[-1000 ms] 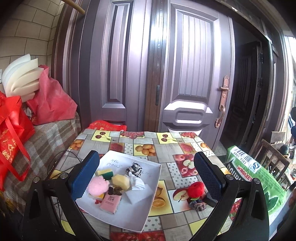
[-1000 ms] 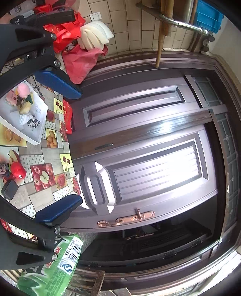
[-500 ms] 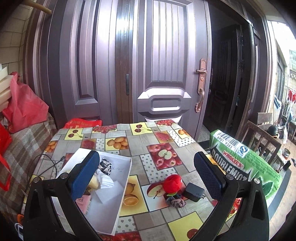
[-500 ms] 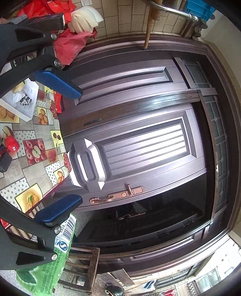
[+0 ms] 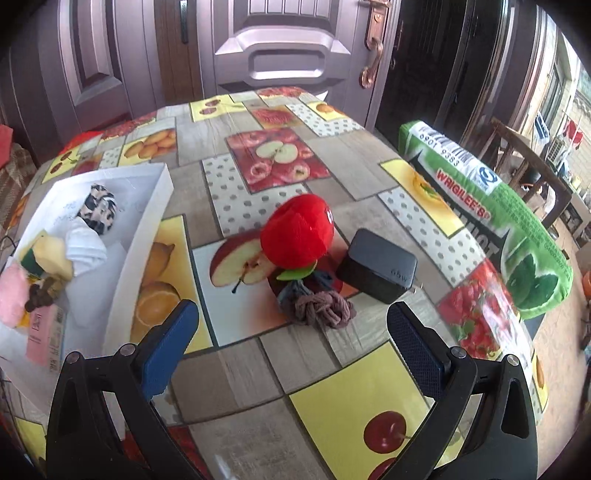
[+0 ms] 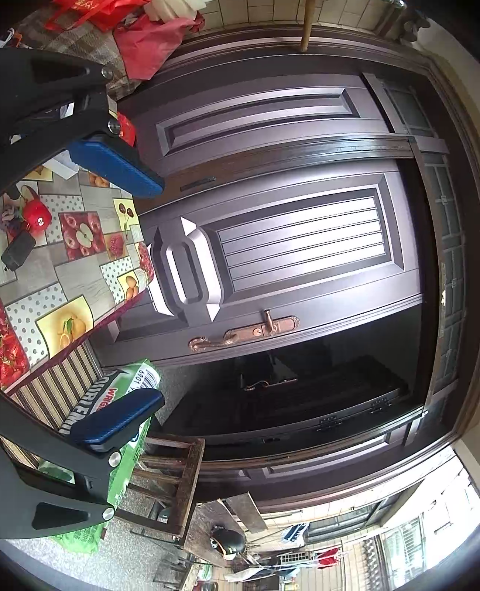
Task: Organize soft objects
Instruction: 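Grasp the blue-brown rope knot with the left tool while the right tool grasps the red apple plush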
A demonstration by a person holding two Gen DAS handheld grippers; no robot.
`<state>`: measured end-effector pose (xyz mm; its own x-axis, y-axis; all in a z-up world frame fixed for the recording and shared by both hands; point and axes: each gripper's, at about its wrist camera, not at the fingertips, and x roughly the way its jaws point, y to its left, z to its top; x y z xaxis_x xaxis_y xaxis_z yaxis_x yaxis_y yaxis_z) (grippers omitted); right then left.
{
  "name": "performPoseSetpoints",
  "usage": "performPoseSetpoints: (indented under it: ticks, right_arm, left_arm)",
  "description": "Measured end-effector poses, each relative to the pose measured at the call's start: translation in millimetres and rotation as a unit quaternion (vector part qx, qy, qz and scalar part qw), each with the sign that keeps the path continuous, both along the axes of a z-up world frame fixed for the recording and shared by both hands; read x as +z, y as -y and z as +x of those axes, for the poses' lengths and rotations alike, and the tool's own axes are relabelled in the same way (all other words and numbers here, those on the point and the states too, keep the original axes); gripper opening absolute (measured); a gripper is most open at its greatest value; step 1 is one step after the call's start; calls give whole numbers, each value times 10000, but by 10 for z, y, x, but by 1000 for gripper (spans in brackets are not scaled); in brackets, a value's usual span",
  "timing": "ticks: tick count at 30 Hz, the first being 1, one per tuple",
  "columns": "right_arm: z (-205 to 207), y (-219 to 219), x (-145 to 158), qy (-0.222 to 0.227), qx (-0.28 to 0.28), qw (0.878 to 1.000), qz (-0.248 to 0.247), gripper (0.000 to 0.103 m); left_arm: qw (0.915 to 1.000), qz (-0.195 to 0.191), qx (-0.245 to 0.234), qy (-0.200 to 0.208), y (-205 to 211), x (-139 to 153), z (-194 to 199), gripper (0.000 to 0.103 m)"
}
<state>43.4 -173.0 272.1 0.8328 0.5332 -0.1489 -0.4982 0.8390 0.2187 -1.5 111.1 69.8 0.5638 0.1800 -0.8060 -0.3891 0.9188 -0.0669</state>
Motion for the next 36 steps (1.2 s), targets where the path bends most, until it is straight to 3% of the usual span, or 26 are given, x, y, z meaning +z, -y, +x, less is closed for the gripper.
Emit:
performPoseSetpoints:
  ticks: [3, 11, 12, 13, 14, 15, 16, 21, 24, 29, 32, 36]
  right_arm:
    - [121, 107, -80, -220, -184, 9996, -42, 103]
    - [274, 293, -168, -512, -440, 9975, -213, 103]
    - [292, 299, -168, -523, -457, 9973, -240, 103]
    - [305, 306, -169, -536, -470, 9971, -262, 103]
    - [337, 295, -176, -559, -469, 9969, -280, 103]
    - [359, 286, -181, -590, -449, 9968, -287, 103]
    - [396, 262, -195, -625, -387, 9969, -280, 103]
    - [581, -151, -385, -1044, 417, 9925, -483, 103]
    - [787, -688, -727, -1647, 1181, 9740, -1009, 103]
    - [865, -1705, -1448, -2282, 2262, 9256, -2000, 103]
    - [724, -2198, -1747, -2365, 2810, 8978, -2431, 103]
    - [419, -2636, -1985, -1940, 3335, 8661, -3179, 103]
  left_arm:
    - [9996, 86, -109, -245, 111, -240, 129, 102]
    - [9986, -84, 392, -339, -44, -490, 356, 99]
    - [9985, -119, 424, -333, -57, -515, 375, 89]
    - [9986, -65, 430, -308, -51, -525, 384, 86]
    - [9991, 17, 358, -224, -31, -518, 388, 69]
    - [9995, 76, 263, -163, -5, -505, 396, 44]
    - [9995, 116, 243, -159, -1, -490, 391, 36]
    - [9986, -242, 471, 82, -129, -397, 113, 34]
    - [9974, -250, 632, 228, -196, -261, -151, 34]
    - [9945, -168, 945, 413, -320, 22, -585, 34]
    - [9923, -115, 1118, 516, -389, 173, -803, 34]
    - [9891, 17, 1329, 630, -466, 323, -1022, 34]
